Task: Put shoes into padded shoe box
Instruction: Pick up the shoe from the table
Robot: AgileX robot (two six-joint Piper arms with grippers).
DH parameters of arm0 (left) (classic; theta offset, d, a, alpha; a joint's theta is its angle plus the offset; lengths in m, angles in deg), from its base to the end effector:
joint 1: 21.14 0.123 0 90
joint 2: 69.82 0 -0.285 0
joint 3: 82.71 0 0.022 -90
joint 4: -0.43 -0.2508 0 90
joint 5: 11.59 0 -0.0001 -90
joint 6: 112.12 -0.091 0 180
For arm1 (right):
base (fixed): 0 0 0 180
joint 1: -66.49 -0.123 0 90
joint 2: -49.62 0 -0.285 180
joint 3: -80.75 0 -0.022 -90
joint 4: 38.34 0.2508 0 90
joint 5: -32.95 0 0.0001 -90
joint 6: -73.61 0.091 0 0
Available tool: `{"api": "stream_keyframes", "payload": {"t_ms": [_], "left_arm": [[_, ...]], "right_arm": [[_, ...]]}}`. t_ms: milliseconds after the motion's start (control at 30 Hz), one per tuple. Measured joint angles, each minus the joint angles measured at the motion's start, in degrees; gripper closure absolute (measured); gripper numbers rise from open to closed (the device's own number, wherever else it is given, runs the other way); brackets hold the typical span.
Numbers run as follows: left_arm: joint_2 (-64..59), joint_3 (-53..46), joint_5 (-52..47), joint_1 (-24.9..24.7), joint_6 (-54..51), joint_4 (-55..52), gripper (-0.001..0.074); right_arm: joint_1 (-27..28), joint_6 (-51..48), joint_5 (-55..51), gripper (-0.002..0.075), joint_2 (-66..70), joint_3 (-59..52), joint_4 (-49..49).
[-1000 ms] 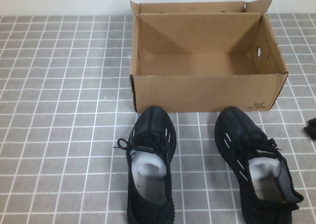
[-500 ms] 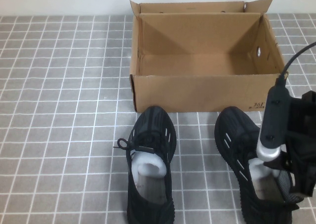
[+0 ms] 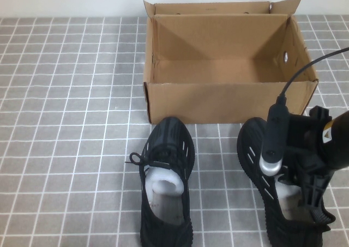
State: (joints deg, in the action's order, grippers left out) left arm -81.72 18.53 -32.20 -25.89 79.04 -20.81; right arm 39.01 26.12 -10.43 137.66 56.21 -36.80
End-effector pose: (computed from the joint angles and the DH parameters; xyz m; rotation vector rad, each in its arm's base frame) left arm 0.0577 0.0069 0.1700 0.1414 1.9150 0.1706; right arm 0.2363 0.1248 0.2487 -1.6406 2.1741 -0.0704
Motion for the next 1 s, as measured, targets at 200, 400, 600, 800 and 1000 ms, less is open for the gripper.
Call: {"api": "stream_keyframes", "payload": {"t_ms": [200, 400, 600, 800, 1000], "left_arm": [[0.0, 0.0, -0.7, 0.0, 0.0, 0.6, 0.0735], [0.0, 0.0, -0.7, 0.0, 0.0, 0.6, 0.0735], [0.0, 0.0, -0.7, 0.0, 0.0, 0.6, 0.0735], [0.0, 0.0, -0.7, 0.0, 0.0, 0.6, 0.0735], [0.0, 0.0, -0.7, 0.0, 0.0, 0.6, 0.0735]], "right_arm": [[0.0, 2.2, 1.8, 0.0536, 1.3, 0.0, -1.5], [0.0, 6.5, 1.0, 0.0705, 1.3, 0.9, -2.4], [0.0, 12.1, -6.3, 0.0712, 1.7, 7.4, -2.6], [0.0, 21.3, -18.2, 0.0713, 1.8, 19.0, -2.2], [0.0, 29.5, -25.9, 0.0713, 1.8, 30.4, 1.0]]}}
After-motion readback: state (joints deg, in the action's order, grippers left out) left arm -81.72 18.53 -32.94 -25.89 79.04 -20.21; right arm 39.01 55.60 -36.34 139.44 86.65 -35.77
